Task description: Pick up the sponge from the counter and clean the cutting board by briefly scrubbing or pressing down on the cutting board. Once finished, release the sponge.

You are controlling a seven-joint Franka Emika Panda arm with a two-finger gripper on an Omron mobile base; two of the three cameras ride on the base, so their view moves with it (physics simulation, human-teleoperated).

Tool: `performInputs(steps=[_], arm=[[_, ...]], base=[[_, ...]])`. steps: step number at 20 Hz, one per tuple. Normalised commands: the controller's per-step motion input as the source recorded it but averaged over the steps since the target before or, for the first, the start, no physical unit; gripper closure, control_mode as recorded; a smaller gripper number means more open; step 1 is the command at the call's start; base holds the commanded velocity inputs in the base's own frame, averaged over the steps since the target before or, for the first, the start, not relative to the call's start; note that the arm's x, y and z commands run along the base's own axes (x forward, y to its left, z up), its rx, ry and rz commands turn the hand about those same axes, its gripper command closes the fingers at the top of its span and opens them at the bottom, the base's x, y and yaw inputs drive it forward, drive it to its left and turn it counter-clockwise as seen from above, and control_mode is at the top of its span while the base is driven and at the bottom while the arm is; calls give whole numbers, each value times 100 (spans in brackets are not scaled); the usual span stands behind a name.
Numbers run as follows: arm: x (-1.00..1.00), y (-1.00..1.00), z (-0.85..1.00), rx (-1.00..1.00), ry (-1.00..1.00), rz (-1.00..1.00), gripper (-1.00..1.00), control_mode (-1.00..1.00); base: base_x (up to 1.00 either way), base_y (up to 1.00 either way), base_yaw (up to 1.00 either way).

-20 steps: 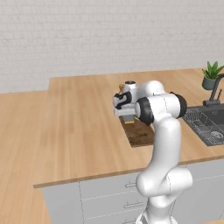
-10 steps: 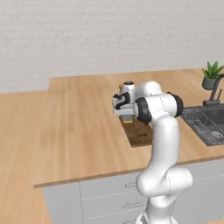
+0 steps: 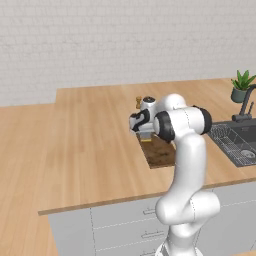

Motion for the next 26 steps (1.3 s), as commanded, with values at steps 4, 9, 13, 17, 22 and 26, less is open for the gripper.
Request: performInputs(steps=[4, 9, 13, 17, 22, 26], arm=[[-13, 2, -2, 0, -1, 0, 100, -100], [-47, 0, -11, 0, 0, 0, 100, -100], [-59, 0, -16, 0, 0, 0, 100, -100], [-66, 0, -23, 0, 0, 0, 100, -100], [-70, 0, -26, 0, -1, 0, 100, -100], [-73, 0, -31, 0, -3, 0, 100, -100]], base=[[0, 0, 0], [0, 0, 0], [0, 0, 0], [0, 0, 0], [0, 0, 0], [0, 0, 0]])
